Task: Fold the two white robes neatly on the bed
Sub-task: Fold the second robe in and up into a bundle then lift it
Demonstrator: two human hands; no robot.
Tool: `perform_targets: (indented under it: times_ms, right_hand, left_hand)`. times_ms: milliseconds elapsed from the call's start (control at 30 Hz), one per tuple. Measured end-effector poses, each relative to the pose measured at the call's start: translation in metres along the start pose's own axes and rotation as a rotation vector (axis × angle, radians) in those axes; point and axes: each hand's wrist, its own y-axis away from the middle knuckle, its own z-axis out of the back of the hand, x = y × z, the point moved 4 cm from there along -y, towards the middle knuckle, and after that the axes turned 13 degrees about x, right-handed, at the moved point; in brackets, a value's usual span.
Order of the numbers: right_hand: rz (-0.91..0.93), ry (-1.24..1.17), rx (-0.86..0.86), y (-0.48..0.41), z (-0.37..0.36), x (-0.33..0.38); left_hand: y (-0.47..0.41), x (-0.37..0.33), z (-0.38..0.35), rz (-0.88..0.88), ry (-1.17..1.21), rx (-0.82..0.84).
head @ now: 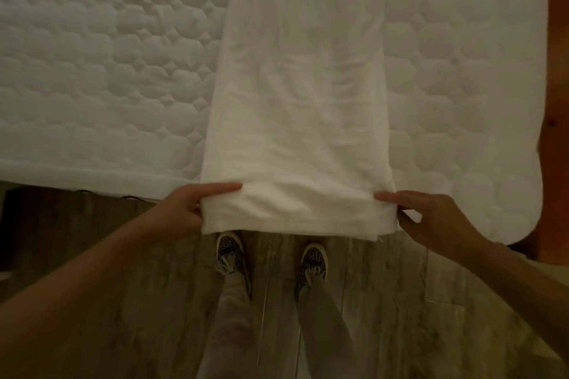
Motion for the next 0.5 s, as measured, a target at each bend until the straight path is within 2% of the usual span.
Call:
perform_targets:
  times_ms: [67, 100, 233, 367, 433, 500]
  right_hand:
    - [0.050, 0.058, -0.040, -0.003, 0.002, 0.005]
    - [0.063, 0.075, -0.051, -0.003, 0.004, 0.007]
    - [0.052, 0.054, -0.066, -0.003, 0.014, 0.006]
    - [0.088, -0.142, -0.075, -0.002, 0.040, 0.022]
    - [0.090, -0.149, -0.066, -0.007, 0.053, 0.026]
    - [0.083, -0.104, -0.129, -0.020, 0.071, 0.030]
  left_hand:
    - [0.000, -0.001, 0.000, -0.093, -0.246, -0.239]
    - [0.001, -0.001, -0.001, -0.132, -0.320, -0.302]
    - [0.007, -0.006, 0.003, -0.194, -0.452, -0.403]
    - [0.009, -0.022, 0.013, -0.286, -0.480, -0.537]
    - [0.006, -0.029, 0.024, -0.253, -0.395, -0.584]
    - [0.002, -0.039, 0.046, -0.258, -0.316, -0.634]
